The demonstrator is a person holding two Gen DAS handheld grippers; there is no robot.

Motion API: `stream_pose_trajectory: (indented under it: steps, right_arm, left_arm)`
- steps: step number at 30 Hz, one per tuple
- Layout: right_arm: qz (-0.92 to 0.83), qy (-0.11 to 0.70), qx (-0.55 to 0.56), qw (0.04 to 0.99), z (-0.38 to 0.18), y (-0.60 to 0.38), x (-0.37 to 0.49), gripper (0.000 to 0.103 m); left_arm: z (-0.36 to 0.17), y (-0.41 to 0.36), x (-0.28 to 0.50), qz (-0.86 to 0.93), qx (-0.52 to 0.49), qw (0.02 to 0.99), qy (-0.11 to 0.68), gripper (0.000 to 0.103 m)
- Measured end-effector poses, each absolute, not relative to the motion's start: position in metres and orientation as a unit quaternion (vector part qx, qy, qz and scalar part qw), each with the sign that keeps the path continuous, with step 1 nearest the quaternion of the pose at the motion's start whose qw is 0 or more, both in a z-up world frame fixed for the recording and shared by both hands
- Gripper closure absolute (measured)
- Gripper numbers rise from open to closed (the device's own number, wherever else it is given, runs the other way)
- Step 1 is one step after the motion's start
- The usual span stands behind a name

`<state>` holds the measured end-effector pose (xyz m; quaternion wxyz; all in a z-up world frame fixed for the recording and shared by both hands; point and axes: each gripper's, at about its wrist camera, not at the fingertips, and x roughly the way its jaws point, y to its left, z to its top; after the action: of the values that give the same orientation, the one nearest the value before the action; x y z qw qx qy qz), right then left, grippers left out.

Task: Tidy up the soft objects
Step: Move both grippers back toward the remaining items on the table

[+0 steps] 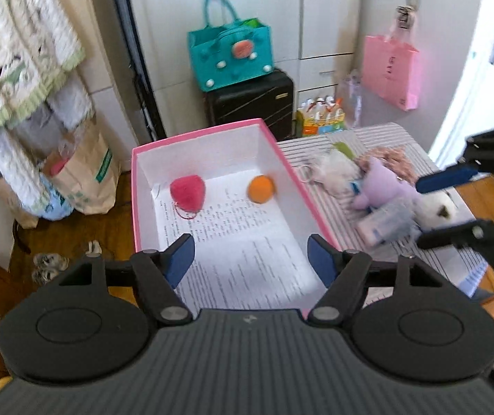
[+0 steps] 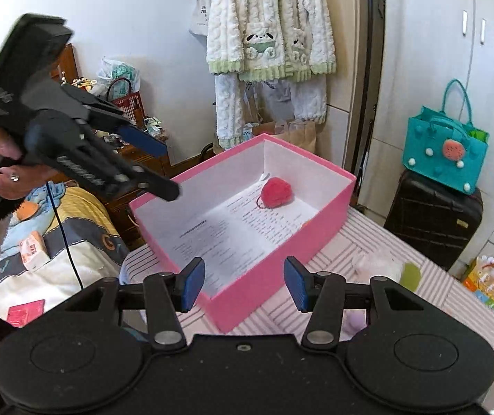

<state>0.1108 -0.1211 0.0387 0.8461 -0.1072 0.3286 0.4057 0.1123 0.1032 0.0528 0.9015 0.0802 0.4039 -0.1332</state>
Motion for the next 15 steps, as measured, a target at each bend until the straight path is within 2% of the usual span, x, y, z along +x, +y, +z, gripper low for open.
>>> stream_pose_trajectory:
  steps: [8, 15]
  right_arm:
    - [0.389, 0.325, -0.088, 0.858, 0.040, -0.160, 0.073, 0.044]
    - [0.368, 0.331, -0.087, 0.865, 0.024, -0.189, 0.043, 0.040]
  left_arm:
    - [0.064, 0.080, 0.058, -0.171, 0.102, 0.896, 0.396, 0.023]
    - [0.047, 0.051, 0.032, -0.195, 0.112, 0.888, 0.401, 0.020]
